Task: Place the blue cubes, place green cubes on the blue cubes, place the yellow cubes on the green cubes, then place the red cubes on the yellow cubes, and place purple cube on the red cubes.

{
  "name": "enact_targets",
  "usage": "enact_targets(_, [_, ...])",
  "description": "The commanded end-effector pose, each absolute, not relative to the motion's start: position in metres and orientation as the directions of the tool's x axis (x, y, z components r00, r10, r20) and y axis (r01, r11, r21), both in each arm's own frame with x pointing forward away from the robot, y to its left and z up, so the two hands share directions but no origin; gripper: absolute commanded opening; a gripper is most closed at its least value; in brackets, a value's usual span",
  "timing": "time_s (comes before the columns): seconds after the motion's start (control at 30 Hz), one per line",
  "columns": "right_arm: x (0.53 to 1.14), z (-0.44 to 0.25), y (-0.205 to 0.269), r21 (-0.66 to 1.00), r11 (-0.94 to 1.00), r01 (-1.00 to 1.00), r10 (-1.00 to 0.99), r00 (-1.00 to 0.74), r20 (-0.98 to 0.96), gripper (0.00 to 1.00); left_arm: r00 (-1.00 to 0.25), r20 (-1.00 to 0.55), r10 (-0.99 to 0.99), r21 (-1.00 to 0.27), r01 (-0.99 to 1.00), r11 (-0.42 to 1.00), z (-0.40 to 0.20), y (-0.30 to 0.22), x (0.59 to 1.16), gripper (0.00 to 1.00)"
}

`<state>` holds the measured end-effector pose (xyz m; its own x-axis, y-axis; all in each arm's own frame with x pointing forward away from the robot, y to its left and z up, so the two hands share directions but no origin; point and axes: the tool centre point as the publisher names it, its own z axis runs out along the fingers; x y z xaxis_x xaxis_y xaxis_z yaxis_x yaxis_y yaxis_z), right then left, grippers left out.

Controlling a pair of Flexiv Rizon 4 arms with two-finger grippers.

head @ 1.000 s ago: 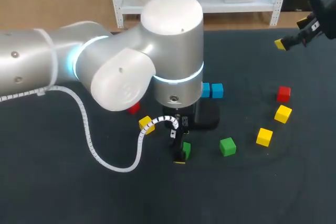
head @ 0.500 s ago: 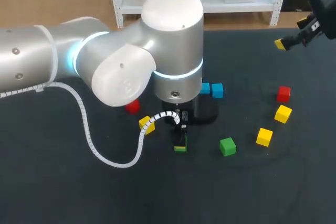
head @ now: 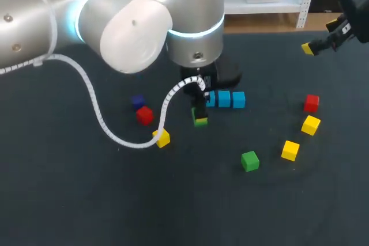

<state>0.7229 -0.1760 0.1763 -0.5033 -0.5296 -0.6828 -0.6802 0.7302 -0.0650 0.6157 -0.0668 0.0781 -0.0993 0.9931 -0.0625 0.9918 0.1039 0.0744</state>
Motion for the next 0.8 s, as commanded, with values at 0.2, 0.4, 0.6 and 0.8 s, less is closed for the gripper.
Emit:
enact_targets(0.2, [0.723, 0.177, -0.176, -0.064, 0.729, -0.681, -0.53, -0.504, -0.682, 1.0, -0.028, -0.002, 1.0, 0.068, 0.997, 0.028, 0.077, -0.1, 0.655, 0.0])
enact_targets(0.4, [0.723, 0.177, -0.176, -0.064, 0.729, -0.681, -0.53, -0.504, -0.682, 1.0, 0.026, 0.039, 0.999, 0.085, 0.996, -0.029, 0.063, -0.112, 0.669, 0.0])
enact_targets(0.6, [0.723, 0.177, -0.176, -0.064, 0.729, -0.681, -0.53, -0.504, -0.682, 1.0, 0.035, 0.058, 0.998, 0.099, 0.994, -0.04, 0.055, -0.117, 0.687, 0.0])
enact_targets(0.8, [0.723, 0.177, -0.176, -0.064, 0.729, -0.681, -0.53, -0.504, -0.682, 1.0, 0.036, 0.063, 0.997, 0.105, 0.994, -0.043, 0.054, -0.116, 0.705, 0.0])
